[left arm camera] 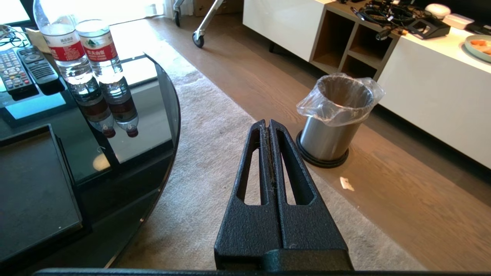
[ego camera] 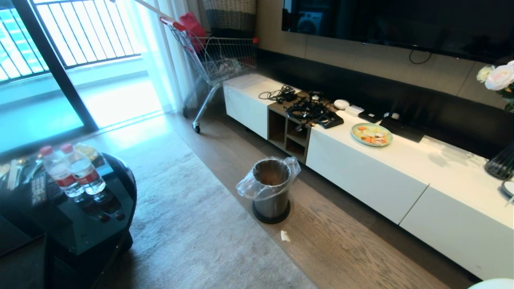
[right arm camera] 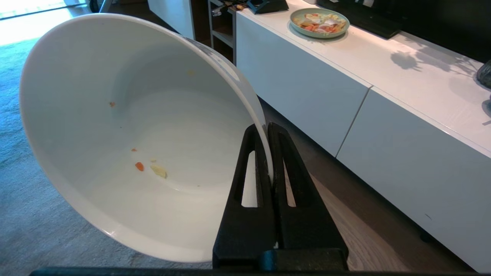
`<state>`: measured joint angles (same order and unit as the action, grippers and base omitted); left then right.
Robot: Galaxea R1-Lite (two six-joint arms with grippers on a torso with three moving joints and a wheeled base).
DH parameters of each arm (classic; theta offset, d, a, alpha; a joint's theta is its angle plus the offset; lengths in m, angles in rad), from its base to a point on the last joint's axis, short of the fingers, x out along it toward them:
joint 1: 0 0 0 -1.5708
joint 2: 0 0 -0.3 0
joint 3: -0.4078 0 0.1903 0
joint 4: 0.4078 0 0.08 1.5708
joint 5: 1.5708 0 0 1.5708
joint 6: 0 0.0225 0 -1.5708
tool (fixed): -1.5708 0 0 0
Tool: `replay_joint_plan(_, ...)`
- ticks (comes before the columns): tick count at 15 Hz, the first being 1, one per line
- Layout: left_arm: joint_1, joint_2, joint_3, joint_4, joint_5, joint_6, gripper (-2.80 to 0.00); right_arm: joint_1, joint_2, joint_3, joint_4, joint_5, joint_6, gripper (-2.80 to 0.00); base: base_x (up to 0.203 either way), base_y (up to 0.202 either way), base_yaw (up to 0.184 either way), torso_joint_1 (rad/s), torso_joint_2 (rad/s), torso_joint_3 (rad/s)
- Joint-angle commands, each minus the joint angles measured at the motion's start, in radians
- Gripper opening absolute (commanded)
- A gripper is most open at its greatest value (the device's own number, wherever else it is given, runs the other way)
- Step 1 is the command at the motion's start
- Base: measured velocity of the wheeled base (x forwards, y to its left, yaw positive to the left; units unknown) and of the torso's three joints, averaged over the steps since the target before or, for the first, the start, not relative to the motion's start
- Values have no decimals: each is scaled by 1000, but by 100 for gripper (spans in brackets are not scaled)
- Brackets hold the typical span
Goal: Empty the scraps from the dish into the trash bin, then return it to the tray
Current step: Put the bowl back to the table
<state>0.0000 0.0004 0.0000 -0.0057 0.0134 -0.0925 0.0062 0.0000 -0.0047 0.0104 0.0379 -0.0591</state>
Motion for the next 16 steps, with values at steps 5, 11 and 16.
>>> replay_joint_plan(5,0,0,0,0,0,-1,-280,0,2,0,0,0,0,-280,0,0,0,0,0,0)
replay_joint_plan(11,0,0,0,0,0,-1,-280,0,2,1,-1,0,-4,-280,0,0,0,0,0,0)
replay_joint_plan(16,0,0,0,0,0,-1,-280,0,2,0,0,0,-4,-280,0,-6,147,4,2,1)
